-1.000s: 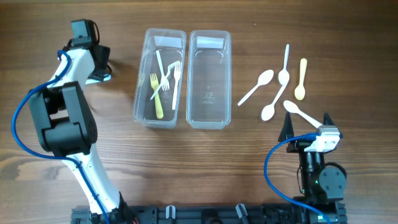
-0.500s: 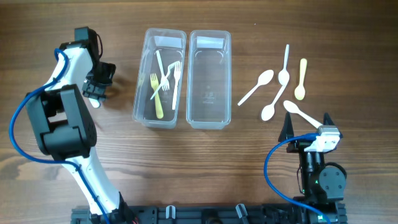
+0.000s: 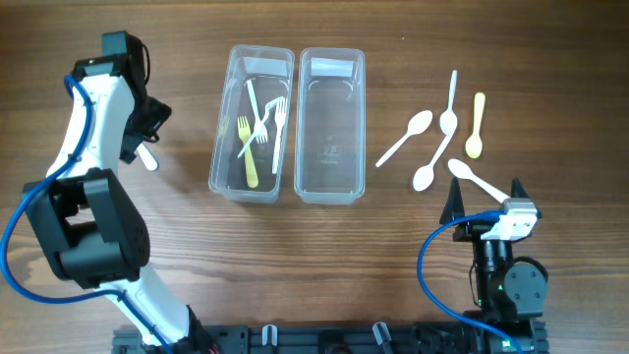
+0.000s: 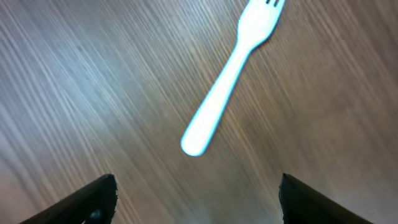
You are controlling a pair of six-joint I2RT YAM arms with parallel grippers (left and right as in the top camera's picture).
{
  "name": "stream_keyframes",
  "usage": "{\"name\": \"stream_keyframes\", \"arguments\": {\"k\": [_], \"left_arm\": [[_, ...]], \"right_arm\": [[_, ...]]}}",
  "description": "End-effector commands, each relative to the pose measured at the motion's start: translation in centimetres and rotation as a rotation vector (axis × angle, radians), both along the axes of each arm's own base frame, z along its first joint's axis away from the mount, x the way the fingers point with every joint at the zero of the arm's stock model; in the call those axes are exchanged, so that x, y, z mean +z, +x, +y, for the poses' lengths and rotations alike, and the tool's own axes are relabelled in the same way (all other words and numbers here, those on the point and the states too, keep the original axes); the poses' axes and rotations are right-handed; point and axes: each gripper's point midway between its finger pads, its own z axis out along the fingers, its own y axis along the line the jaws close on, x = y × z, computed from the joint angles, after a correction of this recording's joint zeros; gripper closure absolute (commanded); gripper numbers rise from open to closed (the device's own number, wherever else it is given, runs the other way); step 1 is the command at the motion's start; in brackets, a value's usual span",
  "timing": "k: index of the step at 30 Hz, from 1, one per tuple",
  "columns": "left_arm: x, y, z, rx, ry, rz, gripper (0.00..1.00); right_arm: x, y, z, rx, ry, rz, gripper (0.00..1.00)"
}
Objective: Pack container
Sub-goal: 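Reach the left gripper to the light-blue fork and grasp it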
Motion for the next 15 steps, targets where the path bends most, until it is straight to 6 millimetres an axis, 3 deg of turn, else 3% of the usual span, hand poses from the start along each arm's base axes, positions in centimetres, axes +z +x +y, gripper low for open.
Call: {"name": "stream_keyframes", "arguments": {"k": [1,2,7,11,15], "left_arm": [[0.1,0.3,1.4,-0.206,0.056,0.058,0.28],[0.1,1.1,1.3,-0.280,0.047,0.047,0.32],[-0.3,3.7,1.2,-0.274,-0.062,-0.099,0.31],[-1.5,3.2,2.7,-0.235,-0.103,-0.094,0.32],[-3.5,2.5,2.0,-0.247,-0.156,-0.037,0.34]], "right_arm": [[0.3,0.0,0.2,0.012,-0.010,-0.012,0.00],[0.3,0.0,0.2,0.012,-0.010,-0.012,0.00],[0.3,0.0,0.2,0.012,-0.010,-0.012,0.00],[0.3,0.0,0.2,0.012,-0.010,-0.012,0.00],[0.3,0.0,0.2,0.012,-0.010,-0.012,0.00]]}}
